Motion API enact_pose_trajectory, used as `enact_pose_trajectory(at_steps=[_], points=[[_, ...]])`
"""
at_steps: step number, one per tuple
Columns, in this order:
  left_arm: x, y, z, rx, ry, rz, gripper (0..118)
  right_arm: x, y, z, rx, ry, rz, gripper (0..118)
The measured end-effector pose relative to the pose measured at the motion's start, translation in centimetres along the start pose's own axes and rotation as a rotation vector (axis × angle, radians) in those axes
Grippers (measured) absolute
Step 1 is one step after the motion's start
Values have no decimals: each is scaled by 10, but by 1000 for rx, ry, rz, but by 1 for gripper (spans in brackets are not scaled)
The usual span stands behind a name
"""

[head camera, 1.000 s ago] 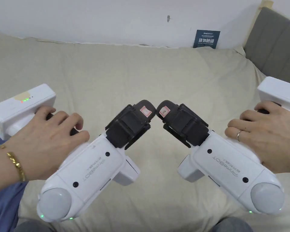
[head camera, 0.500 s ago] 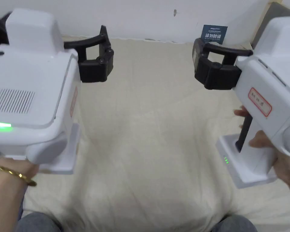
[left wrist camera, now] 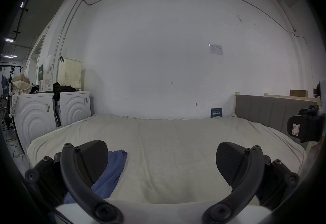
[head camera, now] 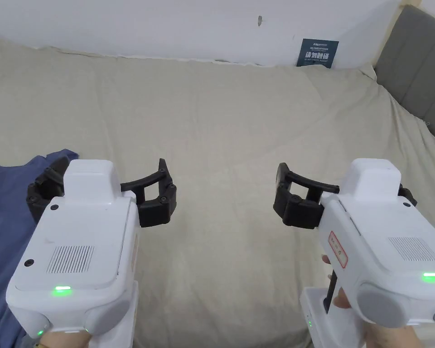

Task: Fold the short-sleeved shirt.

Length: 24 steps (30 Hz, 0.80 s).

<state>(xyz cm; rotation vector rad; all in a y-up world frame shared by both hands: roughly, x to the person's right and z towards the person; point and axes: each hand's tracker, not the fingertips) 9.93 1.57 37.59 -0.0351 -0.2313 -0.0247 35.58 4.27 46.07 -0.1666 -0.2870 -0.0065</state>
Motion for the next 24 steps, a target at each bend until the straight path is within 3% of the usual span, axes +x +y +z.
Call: enact_pose_trajectory(at_steps=[24], points=[[-2, 19, -4, 19, -29, -23, 118, 1, 15, -2, 23, -18, 25, 118]])
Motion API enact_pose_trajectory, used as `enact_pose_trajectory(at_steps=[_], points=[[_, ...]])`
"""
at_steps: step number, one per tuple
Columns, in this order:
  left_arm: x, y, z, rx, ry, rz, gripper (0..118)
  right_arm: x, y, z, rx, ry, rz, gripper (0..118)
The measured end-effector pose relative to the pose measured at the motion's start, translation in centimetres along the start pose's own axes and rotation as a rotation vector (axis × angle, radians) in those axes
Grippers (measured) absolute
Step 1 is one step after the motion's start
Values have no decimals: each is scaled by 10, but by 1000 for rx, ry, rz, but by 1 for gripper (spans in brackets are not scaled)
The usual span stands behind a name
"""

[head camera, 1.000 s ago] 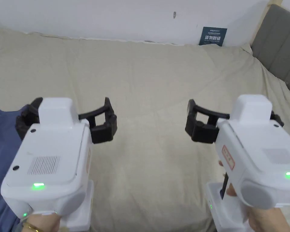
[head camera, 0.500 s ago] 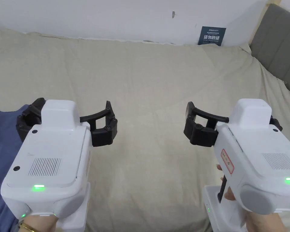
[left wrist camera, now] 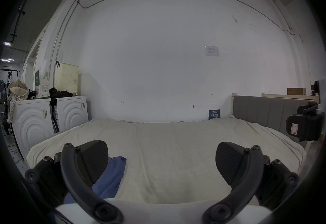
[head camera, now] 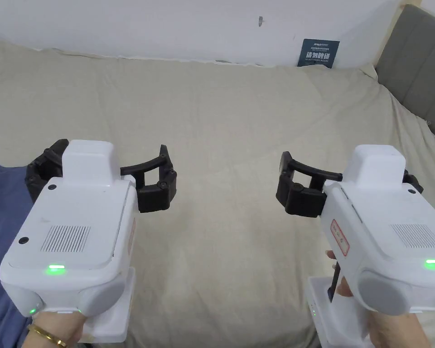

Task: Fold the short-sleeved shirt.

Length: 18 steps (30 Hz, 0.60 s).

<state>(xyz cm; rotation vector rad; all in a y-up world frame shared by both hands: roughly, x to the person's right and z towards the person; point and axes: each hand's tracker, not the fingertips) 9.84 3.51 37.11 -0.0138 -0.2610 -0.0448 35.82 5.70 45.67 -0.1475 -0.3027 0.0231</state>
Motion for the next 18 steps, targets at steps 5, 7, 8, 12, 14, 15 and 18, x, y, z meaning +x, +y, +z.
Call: enact_pose_trajectory(at_steps=[5, 7, 8, 12, 14, 15, 18], points=[[2, 3, -1, 7, 8, -20, 33, -1, 4, 1, 11, 7, -16, 14], [1, 6, -2, 3, 4, -16, 3, -1, 6, 1, 12, -3, -21, 2], [2, 7, -1, 4, 14, -15, 0, 2, 6, 1, 6, 9, -21, 1], [0, 9, -3, -19, 2, -18, 0, 2, 6, 5, 18, 9, -17, 1], [-1, 8, -3, -14, 2, -18, 0, 2, 7, 5, 18, 10, -11, 1], [-1, 8, -2, -14, 7, -19, 0, 2, 7, 6, 19, 7, -11, 1], [-1, 7, -2, -15, 2, -13, 0, 6, 5, 3, 15, 4, -11, 1]])
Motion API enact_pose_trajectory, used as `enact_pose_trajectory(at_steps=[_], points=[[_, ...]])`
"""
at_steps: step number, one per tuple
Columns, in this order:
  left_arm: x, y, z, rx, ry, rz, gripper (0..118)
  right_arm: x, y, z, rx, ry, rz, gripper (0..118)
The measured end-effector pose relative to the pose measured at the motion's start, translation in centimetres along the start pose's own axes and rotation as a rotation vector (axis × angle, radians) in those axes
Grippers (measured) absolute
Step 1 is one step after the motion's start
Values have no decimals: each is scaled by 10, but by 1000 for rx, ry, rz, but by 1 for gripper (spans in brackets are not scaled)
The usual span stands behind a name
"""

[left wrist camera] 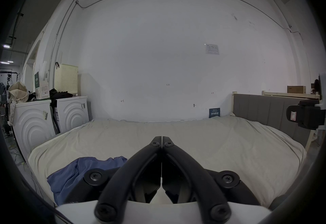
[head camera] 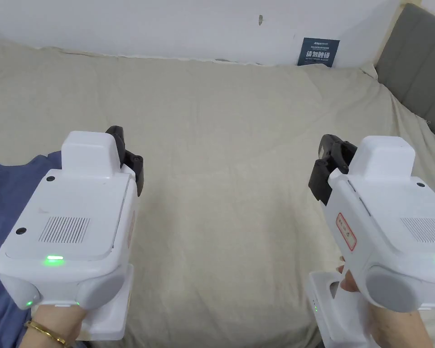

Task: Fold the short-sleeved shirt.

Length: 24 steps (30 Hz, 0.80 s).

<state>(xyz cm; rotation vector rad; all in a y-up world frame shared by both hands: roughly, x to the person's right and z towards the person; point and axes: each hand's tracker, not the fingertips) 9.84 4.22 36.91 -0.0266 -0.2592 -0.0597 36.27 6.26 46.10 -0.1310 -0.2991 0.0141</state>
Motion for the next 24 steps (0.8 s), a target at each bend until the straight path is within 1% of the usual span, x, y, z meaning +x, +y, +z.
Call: enact_pose_trajectory(at_steps=[24], points=[[0, 1, 1, 7, -9, -5, 0, 0, 1, -2, -8, 13, 15, 1]])
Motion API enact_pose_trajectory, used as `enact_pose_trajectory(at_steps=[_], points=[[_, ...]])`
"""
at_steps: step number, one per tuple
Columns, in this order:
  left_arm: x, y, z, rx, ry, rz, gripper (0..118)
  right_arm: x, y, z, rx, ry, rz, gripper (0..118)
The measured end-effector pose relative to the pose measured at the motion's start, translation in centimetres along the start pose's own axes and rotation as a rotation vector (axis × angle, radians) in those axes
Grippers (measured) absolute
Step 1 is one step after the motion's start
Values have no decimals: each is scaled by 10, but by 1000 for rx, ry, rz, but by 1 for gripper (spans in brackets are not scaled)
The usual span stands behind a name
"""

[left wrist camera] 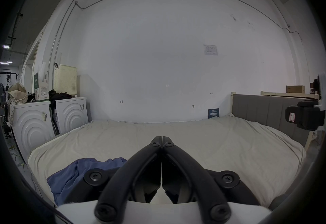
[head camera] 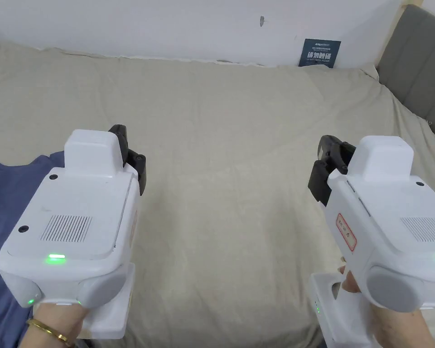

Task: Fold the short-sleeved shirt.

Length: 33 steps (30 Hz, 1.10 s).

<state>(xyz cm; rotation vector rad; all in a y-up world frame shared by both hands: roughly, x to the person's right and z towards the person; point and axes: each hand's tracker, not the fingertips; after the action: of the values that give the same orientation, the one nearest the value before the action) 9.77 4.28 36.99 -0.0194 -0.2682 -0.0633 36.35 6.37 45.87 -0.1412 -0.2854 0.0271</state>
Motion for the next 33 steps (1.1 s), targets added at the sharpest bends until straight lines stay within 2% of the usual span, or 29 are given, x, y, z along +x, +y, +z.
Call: enact_pose_trajectory(at_steps=[7, 12, 23, 33], points=[[-9, 2, 2, 8, 29, 8, 0, -11, 5, -2, 5, 20, 27, 1], [-32, 4, 13, 12, 97, 17, 0, -34, 9, -9, 18, 96, 49, 1], [-112, -5, 72, -24, 400, 16, 0, -130, 9, -26, 11, 404, 61, 1], [-159, -17, 108, -70, 580, 48, 0, -190, 4, -35, -11, 573, 72, 1]])
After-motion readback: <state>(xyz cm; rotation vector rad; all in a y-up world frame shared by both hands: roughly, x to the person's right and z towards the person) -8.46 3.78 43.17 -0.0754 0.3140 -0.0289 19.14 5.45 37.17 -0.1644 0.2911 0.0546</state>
